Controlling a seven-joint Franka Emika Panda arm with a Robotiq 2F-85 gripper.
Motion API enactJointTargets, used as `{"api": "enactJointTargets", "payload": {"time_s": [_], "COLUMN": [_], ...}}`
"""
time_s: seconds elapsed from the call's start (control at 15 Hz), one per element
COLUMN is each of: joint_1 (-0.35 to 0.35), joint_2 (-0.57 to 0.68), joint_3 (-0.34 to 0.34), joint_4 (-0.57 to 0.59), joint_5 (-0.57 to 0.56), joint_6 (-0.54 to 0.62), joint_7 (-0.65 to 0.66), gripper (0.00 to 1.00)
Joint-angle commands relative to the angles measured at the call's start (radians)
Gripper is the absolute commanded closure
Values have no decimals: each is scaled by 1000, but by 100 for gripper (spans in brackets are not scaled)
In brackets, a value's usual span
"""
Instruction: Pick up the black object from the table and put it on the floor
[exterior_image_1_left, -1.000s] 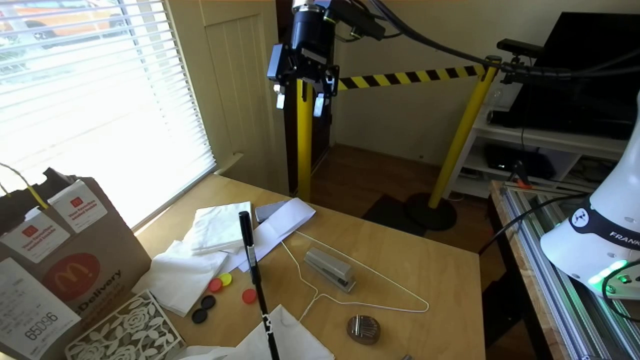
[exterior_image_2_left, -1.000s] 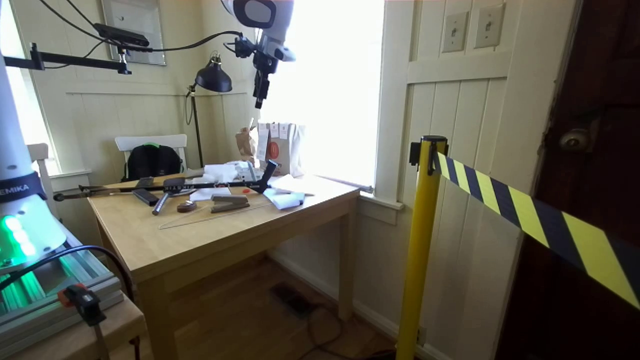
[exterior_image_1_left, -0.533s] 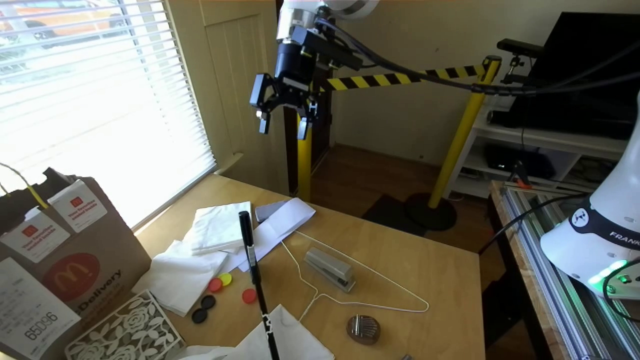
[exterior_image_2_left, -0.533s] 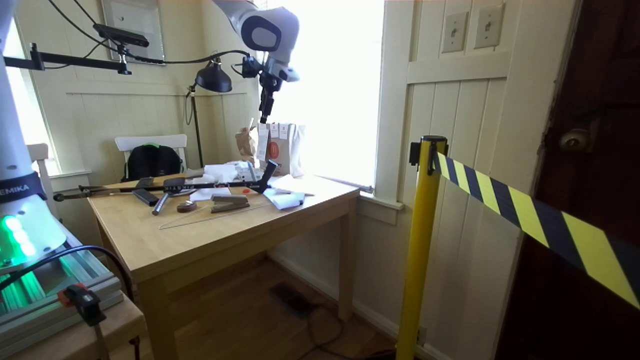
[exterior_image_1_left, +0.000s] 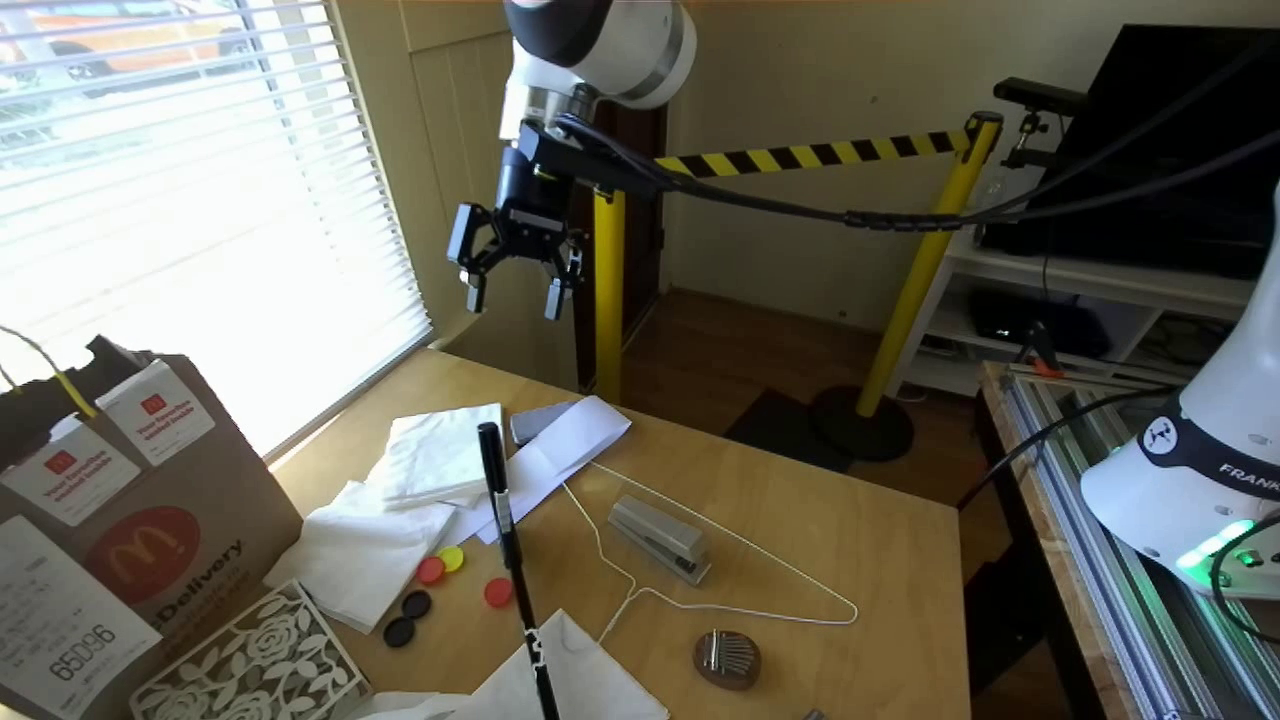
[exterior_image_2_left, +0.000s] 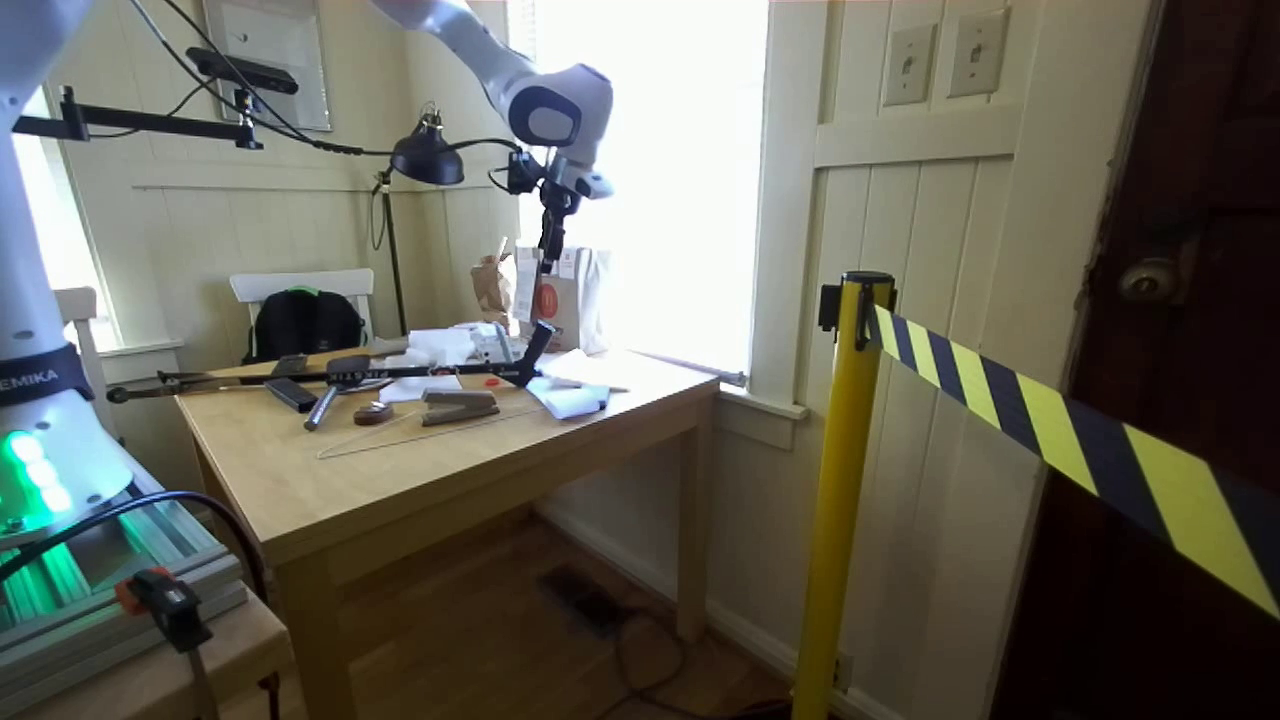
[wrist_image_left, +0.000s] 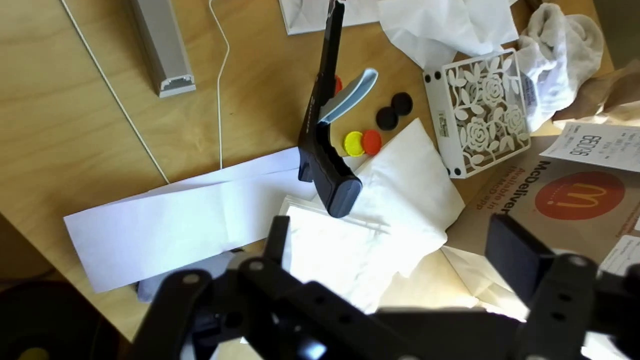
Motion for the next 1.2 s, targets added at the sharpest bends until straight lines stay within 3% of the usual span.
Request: {"api": "enactJointTargets", "payload": {"time_s": [0.0,0.73,1.13], "joint_1": [-14,-23,-22], "joint_2": [95,207,289], "joint_3": [15,40,58], "joint_4": [117,231,295], "joint_5": [-4,-2,1], "joint_6": [-12,-33,-113], "joint_7": [50,81,140], "gripper": [0,0,0]}}
